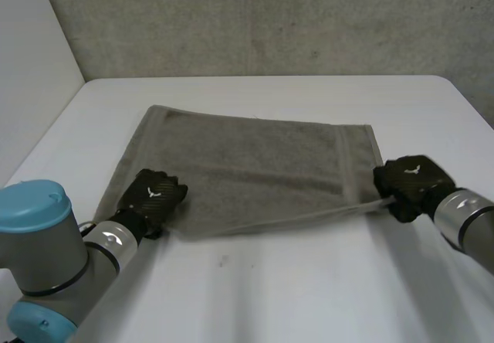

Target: Fold the laundry

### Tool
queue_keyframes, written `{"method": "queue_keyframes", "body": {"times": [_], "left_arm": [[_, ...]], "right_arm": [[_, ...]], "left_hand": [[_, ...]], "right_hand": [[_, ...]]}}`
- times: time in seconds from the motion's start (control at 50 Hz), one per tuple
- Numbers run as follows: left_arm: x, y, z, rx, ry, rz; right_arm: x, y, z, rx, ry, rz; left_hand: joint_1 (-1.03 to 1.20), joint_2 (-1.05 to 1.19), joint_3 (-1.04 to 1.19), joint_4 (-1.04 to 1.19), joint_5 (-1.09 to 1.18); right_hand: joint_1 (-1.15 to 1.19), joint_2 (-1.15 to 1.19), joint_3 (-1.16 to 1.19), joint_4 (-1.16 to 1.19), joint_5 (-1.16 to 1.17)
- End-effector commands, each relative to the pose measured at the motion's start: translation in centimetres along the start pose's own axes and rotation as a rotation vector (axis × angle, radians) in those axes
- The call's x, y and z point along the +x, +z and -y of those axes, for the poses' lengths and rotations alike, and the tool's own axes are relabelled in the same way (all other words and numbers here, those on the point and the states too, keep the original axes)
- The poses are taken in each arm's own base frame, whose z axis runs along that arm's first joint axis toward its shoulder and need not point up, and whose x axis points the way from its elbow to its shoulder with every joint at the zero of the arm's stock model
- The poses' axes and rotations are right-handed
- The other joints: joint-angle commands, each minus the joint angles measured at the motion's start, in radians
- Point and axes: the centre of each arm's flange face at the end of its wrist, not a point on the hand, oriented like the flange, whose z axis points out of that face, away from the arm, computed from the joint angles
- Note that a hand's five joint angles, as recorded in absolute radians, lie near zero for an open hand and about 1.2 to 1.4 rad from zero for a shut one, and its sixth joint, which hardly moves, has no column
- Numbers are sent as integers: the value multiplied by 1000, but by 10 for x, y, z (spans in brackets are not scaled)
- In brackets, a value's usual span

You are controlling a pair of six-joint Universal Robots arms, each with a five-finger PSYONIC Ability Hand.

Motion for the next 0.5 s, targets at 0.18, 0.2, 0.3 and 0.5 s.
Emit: {"method": "queue_keyframes", "body": {"times": [0.18, 0.2, 0.3, 0.5], "left_arm": [[-27, 13, -28, -72, -48, 77], [-27, 13, -28, -72, -48, 78], [-35, 13, -33, -92, -58, 101], [-42, 10, -39, -118, -73, 118]], "right_arm": [[35, 1, -6, 9, 72, -75], [35, 1, -6, 9, 72, -75], [35, 1, -6, 8, 71, -77], [36, 2, -8, 2, 74, -77]], "left_hand": [[3, 8, 8, 9, 11], [3, 8, 8, 9, 11], [35, 40, 41, 42, 43], [88, 93, 94, 94, 96]], "right_hand": [[430, 222, 211, 203, 235], [430, 222, 211, 203, 235], [430, 222, 211, 203, 235], [430, 222, 211, 203, 235]]}}
